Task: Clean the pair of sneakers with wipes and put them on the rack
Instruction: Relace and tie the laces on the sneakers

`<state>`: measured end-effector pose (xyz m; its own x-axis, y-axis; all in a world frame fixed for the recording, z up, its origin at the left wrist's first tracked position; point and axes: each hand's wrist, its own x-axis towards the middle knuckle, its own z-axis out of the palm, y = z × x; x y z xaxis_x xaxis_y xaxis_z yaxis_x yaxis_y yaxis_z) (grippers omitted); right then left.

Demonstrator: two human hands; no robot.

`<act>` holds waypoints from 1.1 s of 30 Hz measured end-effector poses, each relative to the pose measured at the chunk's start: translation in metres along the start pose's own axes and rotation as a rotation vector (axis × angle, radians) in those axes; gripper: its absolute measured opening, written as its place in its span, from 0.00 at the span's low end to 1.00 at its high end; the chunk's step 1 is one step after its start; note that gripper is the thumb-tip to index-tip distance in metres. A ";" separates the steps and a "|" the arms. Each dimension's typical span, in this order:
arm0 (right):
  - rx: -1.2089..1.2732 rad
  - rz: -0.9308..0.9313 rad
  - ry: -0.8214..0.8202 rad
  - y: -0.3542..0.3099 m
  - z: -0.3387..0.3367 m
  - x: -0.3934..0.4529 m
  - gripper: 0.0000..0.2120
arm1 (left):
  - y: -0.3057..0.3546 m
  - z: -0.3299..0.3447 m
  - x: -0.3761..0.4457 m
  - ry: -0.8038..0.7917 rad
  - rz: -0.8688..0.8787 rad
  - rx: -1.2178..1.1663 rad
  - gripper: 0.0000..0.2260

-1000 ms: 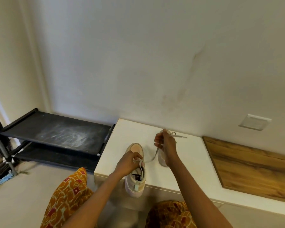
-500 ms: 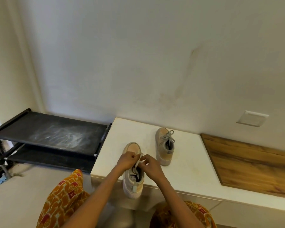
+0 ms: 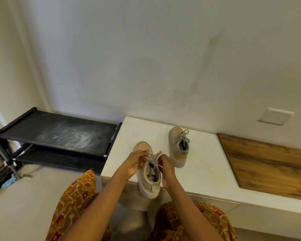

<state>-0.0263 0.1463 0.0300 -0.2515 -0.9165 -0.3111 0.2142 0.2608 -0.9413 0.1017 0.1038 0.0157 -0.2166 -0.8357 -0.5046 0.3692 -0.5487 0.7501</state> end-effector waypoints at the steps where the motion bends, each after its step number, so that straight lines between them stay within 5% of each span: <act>1: 0.126 0.041 0.029 -0.003 -0.004 0.002 0.11 | 0.000 0.000 -0.001 0.027 0.024 -0.087 0.05; 7: 0.486 0.093 0.045 -0.026 -0.029 0.013 0.15 | 0.013 0.005 -0.003 0.097 0.198 -0.506 0.12; 11: 0.272 0.050 0.099 -0.030 -0.033 0.020 0.07 | 0.030 -0.008 -0.005 0.199 0.303 -0.563 0.09; 14: -0.111 -0.017 0.056 -0.020 -0.027 0.018 0.05 | 0.033 -0.019 -0.003 0.283 0.320 -0.479 0.03; 17: -0.580 -0.136 -0.064 -0.006 -0.011 0.016 0.11 | 0.028 -0.029 0.004 0.365 0.316 -0.247 0.04; 19: -0.831 -0.187 -0.149 0.001 0.000 0.016 0.14 | 0.022 -0.034 0.004 0.328 0.291 0.149 0.06; 24: -0.793 -0.256 -0.189 -0.001 -0.004 0.020 0.10 | 0.008 -0.033 -0.001 -0.015 0.338 0.941 0.10; 28: -1.011 -0.370 -0.377 0.002 -0.021 0.021 0.18 | 0.003 -0.039 0.002 -0.086 0.318 1.009 0.10; 33: -0.962 -0.481 -0.160 0.006 -0.015 0.022 0.11 | -0.003 -0.039 -0.002 -0.090 0.367 0.887 0.06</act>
<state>-0.0451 0.1319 0.0155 0.0299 -0.9969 0.0725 -0.7206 -0.0717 -0.6896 0.1361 0.1078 -0.0020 -0.3056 -0.9373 -0.1674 -0.3817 -0.0404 0.9234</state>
